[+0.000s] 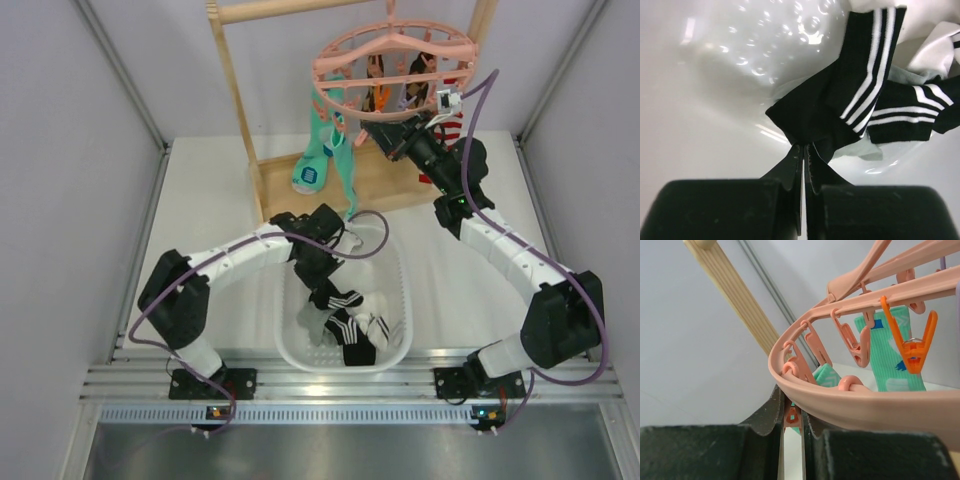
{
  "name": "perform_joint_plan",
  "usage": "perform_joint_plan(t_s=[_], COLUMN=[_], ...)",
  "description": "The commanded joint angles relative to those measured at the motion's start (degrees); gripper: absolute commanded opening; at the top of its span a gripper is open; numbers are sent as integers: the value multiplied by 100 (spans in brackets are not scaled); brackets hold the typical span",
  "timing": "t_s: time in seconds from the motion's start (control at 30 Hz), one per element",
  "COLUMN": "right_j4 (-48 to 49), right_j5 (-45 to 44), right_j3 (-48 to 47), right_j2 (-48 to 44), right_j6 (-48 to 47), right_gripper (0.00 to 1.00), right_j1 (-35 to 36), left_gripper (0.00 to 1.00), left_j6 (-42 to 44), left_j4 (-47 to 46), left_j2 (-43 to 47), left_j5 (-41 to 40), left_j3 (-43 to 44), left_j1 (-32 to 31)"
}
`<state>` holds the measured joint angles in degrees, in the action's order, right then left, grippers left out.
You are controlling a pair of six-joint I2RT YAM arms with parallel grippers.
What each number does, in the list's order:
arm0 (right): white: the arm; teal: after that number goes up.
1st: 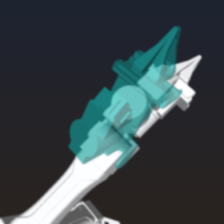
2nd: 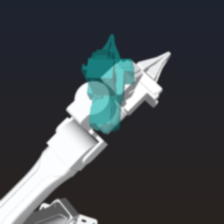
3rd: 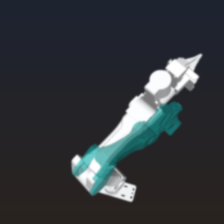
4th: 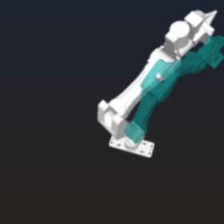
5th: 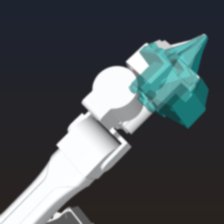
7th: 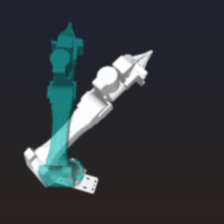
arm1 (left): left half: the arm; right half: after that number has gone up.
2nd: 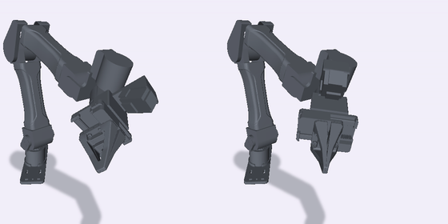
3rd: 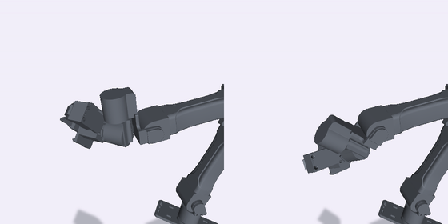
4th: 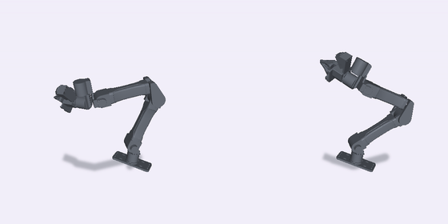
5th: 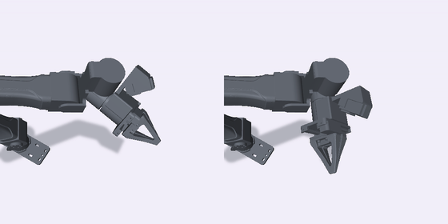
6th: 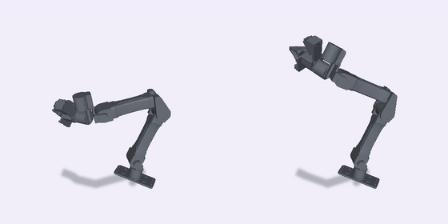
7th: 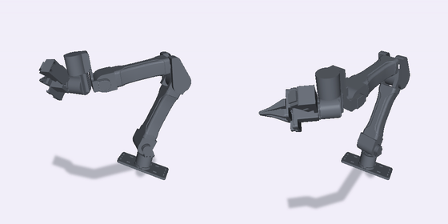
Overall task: Clip the socks to the hanger
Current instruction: Pick up the sock from the bin.
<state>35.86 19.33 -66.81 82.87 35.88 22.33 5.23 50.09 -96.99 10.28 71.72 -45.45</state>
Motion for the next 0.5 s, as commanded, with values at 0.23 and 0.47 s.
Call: perform_joint_plan(t_s=[0.23, 0.47], right_j4=[167, 123], right_j5=[62, 71], right_j3=[-157, -184], right_j2=[-236, -236], right_j6=[-248, -327], right_gripper=[0, 0], right_j1=[-88, -88], left_gripper=[0, 0], left_j6=[1889, 4185], left_j4=[-1183, -3881], left_j2=[2094, 2992], left_j5=[-2081, -2436], left_j3=[-271, -1046], left_j1=[-280, -306])
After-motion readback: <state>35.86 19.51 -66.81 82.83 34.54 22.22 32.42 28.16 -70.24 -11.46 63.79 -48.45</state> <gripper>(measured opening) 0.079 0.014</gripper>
